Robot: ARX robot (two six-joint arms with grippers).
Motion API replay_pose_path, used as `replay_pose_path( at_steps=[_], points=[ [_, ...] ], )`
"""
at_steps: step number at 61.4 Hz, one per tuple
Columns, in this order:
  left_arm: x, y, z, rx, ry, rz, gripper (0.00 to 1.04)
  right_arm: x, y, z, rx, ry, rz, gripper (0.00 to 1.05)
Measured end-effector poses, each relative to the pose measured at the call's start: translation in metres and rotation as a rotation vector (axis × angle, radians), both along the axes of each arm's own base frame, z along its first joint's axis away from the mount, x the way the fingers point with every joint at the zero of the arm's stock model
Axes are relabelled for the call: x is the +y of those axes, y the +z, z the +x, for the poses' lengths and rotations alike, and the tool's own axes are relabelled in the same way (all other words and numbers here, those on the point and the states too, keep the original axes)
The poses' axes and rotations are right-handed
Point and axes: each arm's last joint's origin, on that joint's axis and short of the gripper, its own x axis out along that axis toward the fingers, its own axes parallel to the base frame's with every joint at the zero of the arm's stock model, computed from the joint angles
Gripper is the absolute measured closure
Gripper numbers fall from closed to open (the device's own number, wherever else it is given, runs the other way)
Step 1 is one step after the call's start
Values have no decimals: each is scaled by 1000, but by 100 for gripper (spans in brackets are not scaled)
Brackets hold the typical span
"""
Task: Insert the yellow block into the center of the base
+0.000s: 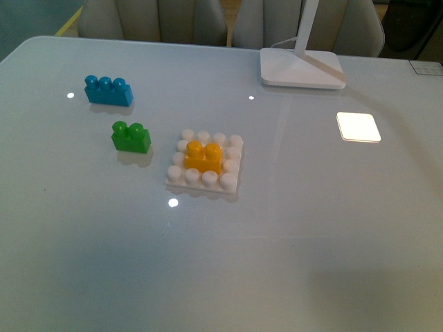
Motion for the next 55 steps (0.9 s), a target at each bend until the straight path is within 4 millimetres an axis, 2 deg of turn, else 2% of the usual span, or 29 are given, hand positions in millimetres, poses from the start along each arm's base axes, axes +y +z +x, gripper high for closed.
replay_pose_path(
  at_steps=[19, 27, 55],
  points=[
    [0, 0, -6, 0, 0, 0, 102, 0, 0, 0, 0, 0, 0, 9],
    [0, -4, -16, 12, 0, 0, 102, 0, 0, 0, 0, 0, 0, 9],
    [0, -3, -17, 5, 0, 0, 102, 0, 0, 0, 0, 0, 0, 9]
  ],
)
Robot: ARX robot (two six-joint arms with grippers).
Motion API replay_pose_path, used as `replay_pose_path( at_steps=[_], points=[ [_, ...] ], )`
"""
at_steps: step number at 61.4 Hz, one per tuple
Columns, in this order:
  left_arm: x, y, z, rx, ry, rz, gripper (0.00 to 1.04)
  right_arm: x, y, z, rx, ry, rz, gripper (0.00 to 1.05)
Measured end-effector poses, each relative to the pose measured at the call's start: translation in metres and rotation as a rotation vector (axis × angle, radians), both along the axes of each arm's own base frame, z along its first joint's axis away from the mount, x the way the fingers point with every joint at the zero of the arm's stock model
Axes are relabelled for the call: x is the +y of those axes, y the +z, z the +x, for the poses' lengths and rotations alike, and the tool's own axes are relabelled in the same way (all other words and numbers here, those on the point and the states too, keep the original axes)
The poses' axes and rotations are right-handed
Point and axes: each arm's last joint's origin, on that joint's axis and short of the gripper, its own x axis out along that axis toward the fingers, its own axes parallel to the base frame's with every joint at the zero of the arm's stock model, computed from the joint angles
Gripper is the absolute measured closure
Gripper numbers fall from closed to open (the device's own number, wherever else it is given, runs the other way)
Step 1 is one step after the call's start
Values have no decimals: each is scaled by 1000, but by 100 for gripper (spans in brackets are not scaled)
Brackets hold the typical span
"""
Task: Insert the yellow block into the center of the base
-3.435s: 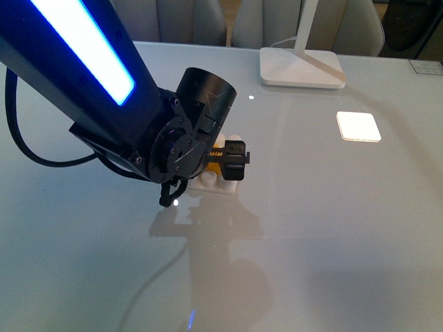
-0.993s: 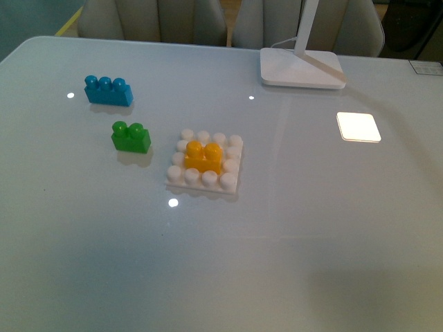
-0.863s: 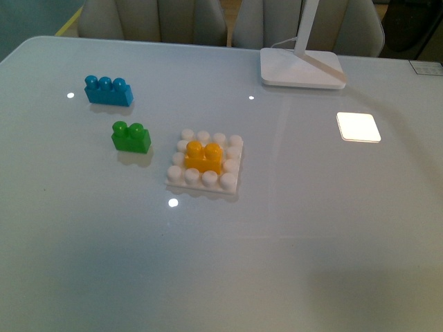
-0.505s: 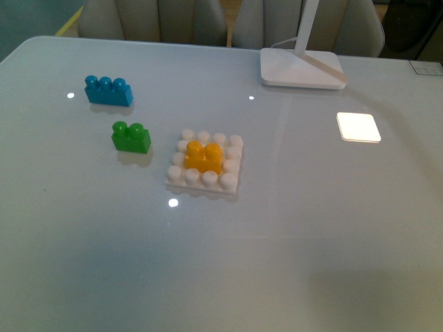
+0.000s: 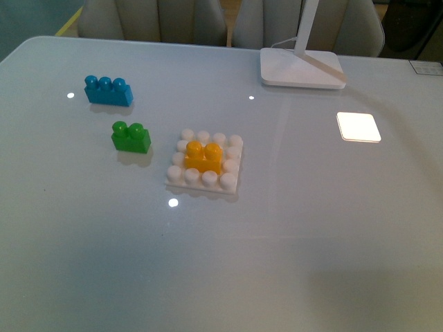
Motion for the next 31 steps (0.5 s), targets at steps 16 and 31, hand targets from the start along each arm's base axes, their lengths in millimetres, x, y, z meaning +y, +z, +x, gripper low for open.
replay_pose_path(
  at_steps=[16, 31],
  points=[
    [0, 0, 0, 0, 0, 0, 64, 0, 0, 0, 0, 0, 0, 9],
    [0, 0, 0, 0, 0, 0, 8, 0, 0, 0, 0, 0, 0, 9]
  ],
)
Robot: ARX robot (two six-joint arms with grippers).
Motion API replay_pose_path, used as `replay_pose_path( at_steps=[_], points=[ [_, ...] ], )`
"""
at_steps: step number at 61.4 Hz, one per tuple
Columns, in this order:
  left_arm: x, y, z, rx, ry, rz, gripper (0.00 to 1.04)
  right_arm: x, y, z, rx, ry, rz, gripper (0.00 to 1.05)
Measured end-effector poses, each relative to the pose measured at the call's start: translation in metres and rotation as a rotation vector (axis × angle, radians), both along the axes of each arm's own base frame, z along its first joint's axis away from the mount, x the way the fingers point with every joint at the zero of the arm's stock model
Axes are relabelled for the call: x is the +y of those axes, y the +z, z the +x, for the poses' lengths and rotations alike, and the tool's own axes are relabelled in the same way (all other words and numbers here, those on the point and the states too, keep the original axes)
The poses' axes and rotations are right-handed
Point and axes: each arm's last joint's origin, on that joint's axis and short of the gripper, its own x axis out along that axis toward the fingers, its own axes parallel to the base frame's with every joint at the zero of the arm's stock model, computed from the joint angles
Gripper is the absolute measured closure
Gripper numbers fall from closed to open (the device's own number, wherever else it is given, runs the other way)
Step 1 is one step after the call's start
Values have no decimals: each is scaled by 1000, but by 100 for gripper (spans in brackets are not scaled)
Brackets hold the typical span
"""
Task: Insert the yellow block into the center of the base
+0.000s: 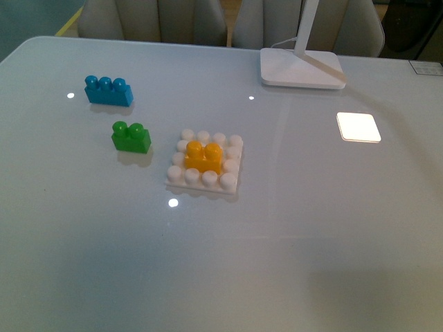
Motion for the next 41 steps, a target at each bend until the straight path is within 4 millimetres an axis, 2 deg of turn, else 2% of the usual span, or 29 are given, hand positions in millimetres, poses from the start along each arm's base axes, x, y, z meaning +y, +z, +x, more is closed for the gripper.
replay_pose_path(
  at_steps=[41],
  points=[
    [0, 0, 0, 0, 0, 2, 7, 0, 0, 0, 0, 0, 0, 9]
  ],
)
